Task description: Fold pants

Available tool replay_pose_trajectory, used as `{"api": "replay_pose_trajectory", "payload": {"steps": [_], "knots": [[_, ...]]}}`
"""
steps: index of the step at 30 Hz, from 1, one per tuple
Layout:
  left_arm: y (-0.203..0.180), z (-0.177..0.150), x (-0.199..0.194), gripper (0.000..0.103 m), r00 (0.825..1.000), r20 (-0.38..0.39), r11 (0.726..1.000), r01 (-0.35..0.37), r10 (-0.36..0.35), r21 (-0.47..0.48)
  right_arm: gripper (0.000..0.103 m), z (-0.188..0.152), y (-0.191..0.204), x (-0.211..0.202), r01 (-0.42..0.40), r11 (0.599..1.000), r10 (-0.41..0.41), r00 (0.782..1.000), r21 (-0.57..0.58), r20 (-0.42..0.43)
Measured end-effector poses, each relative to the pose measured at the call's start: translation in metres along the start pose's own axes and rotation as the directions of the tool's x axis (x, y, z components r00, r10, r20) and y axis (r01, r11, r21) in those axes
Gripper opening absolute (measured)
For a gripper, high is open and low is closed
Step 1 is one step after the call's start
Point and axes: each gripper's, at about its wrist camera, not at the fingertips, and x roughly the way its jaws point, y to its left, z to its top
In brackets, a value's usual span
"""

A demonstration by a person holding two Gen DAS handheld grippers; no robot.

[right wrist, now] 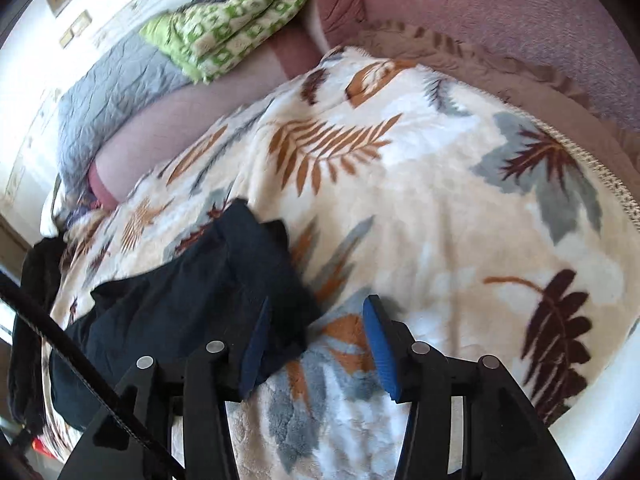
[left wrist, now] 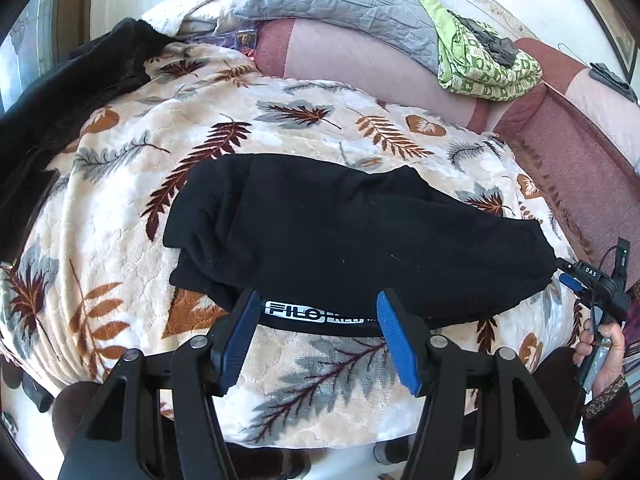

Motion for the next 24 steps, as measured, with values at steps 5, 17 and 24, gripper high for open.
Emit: {"api": "replay_pose_trajectory", "payload": {"steps": [5,17,24], "knots": [[-0.003,0.000,0.003,0.060,0.999,-0.022,0.999,0.037,-0.038,-0.027,0.052,0.022,0.003,0.015,-0.096,0.995,0.097,0.995,0.014,-0.017],[-0.020,0.000,-0.001,0.060,1.000,-0.012,0.999,-0.011,0.012,0.042,0.012,0.056,0.046,0.035,-0.306,0.952,0.304,0.948,-0.005,-0.095],[-0.009,-0.002,0.007,0.060,0.999,-0.030,1.000,-0.014,0.014,0.002,0.011,0.054,0.023,0.033,-0.179,0.984,0.178,0.981,-0.005,-0.070]]}}
